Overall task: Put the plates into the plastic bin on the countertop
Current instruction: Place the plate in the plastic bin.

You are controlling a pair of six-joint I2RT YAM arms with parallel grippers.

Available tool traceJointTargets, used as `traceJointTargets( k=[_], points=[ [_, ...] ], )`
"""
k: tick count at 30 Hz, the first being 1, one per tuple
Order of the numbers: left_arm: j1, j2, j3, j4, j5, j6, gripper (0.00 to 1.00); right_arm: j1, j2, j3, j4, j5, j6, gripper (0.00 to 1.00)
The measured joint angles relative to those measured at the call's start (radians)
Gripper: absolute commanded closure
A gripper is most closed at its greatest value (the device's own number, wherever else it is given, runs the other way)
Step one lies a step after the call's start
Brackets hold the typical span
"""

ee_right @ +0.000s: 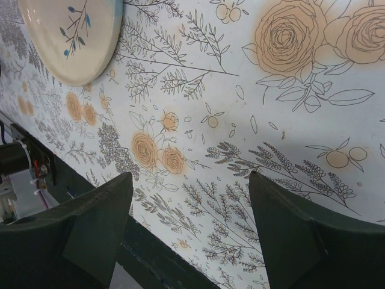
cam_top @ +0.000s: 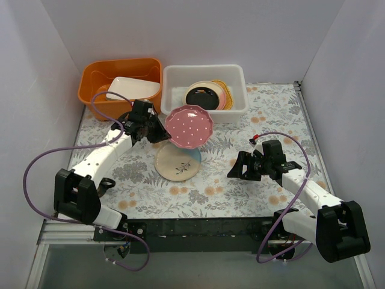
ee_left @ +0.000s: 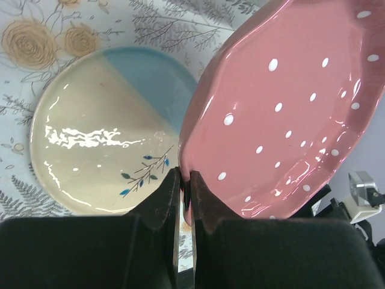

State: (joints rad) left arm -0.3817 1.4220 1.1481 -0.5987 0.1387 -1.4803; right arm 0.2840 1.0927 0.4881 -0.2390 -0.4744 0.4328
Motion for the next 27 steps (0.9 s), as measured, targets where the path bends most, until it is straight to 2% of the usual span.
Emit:
traceJointTargets(
  k=[11,27],
  points=[
    [0.0,0.125,0.156,-0.004,0.0,0.009,1.0,0.0,0.003,-0.015,0.01,-0.007,0.002,0.15],
    [-0.002,0.385,0.484,-0.03,0.006,0.05,1.0,0.0,0.033,-0.046,0.058,-0.027,0.013,0.15]
  ],
)
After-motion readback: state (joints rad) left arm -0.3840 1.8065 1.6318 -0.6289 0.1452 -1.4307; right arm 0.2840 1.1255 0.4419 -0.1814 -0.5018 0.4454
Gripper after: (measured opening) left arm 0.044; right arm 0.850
